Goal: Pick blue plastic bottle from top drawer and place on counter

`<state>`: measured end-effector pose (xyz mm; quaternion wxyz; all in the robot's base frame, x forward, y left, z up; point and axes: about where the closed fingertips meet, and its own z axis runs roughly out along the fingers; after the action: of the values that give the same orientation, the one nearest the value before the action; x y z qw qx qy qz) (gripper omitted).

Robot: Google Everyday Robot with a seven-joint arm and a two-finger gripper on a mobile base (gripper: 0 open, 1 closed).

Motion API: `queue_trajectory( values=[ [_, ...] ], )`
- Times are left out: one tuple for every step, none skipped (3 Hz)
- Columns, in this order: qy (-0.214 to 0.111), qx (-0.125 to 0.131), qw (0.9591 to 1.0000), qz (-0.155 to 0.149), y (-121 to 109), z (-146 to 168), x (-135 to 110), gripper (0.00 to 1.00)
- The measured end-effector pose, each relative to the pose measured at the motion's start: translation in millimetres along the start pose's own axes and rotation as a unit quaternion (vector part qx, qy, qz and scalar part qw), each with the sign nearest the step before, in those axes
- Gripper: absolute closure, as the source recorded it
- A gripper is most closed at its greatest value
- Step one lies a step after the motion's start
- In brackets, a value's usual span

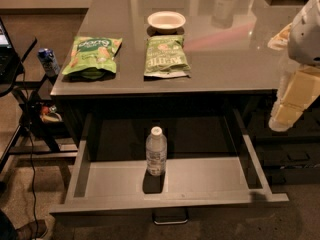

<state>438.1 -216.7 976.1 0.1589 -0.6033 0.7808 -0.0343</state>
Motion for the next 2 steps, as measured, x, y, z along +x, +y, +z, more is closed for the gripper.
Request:
queue_trajectory(
  values=[
    [0.0, 0.0, 1.0, 0.0, 0, 0, 0, 0.0],
    [-0.024, -0.016, 0.9996, 0.006, 13, 10, -8, 0.0]
  ],
)
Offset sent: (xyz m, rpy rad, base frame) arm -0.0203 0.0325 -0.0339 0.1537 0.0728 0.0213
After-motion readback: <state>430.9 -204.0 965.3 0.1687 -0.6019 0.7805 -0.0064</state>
